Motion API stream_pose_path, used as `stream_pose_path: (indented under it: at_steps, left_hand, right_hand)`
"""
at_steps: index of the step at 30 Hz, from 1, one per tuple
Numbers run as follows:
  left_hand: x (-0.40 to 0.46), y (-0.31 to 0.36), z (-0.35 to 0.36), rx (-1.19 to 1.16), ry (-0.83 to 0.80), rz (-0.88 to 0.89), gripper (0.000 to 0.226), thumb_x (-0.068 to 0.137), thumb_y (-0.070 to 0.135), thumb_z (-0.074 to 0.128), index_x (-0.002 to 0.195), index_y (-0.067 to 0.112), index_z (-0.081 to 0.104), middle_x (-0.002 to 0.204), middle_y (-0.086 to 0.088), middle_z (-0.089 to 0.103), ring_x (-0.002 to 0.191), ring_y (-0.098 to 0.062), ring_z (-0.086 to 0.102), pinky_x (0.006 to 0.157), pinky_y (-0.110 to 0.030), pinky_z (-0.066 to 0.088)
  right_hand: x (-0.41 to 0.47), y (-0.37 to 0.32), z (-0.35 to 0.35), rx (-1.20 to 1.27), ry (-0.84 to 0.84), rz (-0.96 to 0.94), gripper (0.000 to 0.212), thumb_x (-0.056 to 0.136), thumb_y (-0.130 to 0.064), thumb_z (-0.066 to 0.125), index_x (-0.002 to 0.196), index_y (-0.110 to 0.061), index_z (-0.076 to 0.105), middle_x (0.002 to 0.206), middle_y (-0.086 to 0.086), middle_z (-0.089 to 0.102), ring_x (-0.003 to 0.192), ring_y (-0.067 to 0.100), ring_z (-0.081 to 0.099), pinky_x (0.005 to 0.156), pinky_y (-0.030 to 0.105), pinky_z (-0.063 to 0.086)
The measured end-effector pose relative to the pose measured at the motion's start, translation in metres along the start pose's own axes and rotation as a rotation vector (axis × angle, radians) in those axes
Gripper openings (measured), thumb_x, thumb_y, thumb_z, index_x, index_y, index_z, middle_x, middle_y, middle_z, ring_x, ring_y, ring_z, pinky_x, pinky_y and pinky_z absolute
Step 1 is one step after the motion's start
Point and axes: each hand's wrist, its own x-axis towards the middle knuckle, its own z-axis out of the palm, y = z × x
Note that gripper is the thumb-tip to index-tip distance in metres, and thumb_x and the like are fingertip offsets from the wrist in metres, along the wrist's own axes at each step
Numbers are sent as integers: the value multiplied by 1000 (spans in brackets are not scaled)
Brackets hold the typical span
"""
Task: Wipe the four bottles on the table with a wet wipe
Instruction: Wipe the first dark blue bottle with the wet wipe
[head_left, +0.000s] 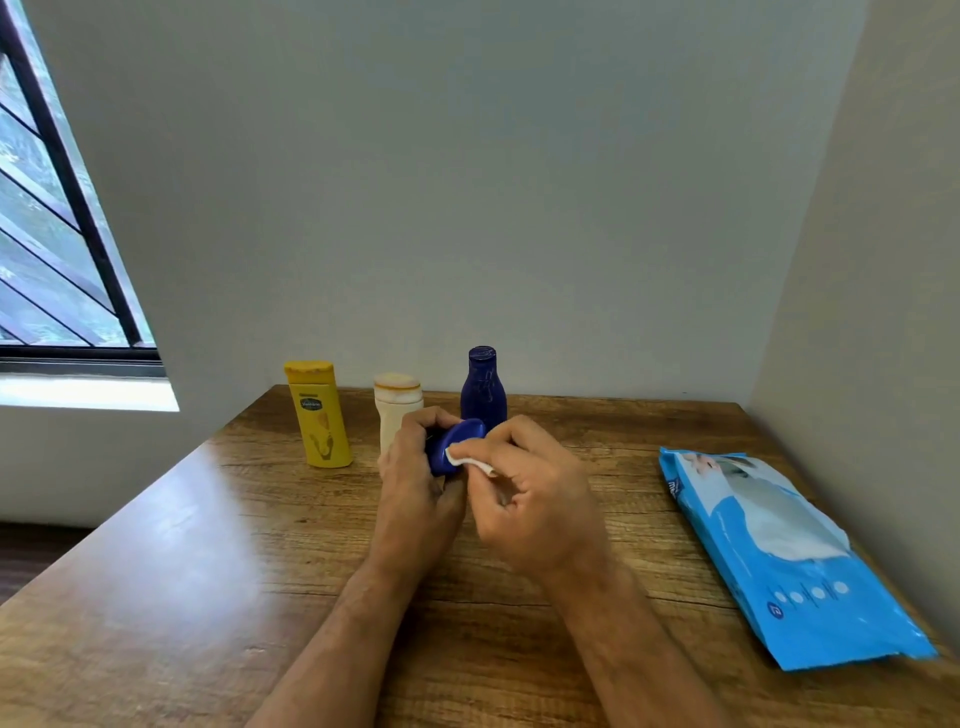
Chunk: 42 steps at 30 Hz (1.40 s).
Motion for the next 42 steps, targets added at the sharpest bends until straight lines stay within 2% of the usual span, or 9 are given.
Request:
stream_pose_path:
  at_steps: [5,12,15,18,20,27,31,36,42]
  left_hand:
    - [-2,3,5,27,-34,7,51,80,18,68,116,47,47,119,4,58,112,-27,56,91,-54,51]
    - [-1,2,-2,-47,1,2,49,80,21,72,116,44,49,119,2,60,111,-29,60,91,-57,52]
    - [-2,8,-1,-128,-36,21,44,82,14,70,116,34,51,117,-2,60,109,-25,61,92,-46,55]
    - [-2,15,2,-198,-52,44,43,80,4,65,114,26,51,109,8,60,104,-17,62,87,-28,54]
    - [-3,17,2,-233,-60,34,41,81,4,65,113,25,50,105,14,60,102,-17,63,86,-24,54]
    - [-4,18,-1,-243,-102,-32,51,83,-8,72,114,26,50,105,17,62,100,-15,65,85,-28,56]
    - [-4,18,2,-296,-102,-52,45,87,-9,67,116,22,50,105,16,62,103,-16,65,89,-30,56]
    - [-5,15,2,-370,-98,-43,48,83,-10,66,115,23,51,108,4,61,98,-21,65,84,-30,57]
    - [-2,10,1,-435,-88,-57,45,77,1,65,109,31,56,108,-9,60,99,-33,62,86,-39,56]
  right_hand:
    - [0,11,-4,9,95,124,24,89,-8,67,111,-10,74,100,-1,65,84,7,62,74,17,56]
    - [-3,-1,-1,16,6,-26,23,85,-7,68,106,-7,76,95,2,66,79,7,61,72,16,55]
    - [-1,2,-1,25,70,31,23,87,-8,68,109,-8,76,96,0,66,80,5,61,72,13,54]
    - [1,6,-2,58,141,144,24,89,-8,69,112,-10,75,97,-2,65,81,4,62,72,11,53]
    - [0,6,-4,67,134,138,23,87,-6,70,110,-8,75,95,-1,65,78,3,61,69,8,50]
    - [-1,0,-4,24,-5,-32,23,85,-9,67,105,-7,77,93,2,66,78,7,62,69,21,56]
    - [2,7,-5,43,94,67,24,85,-5,69,107,-9,76,97,1,67,82,6,64,72,18,56]
    - [-1,0,-7,21,-38,-52,25,87,-9,65,110,-10,76,95,1,66,81,8,62,73,20,56]
    - [4,5,-7,-12,50,-25,25,90,-5,61,110,-8,75,99,2,66,85,9,63,78,14,53]
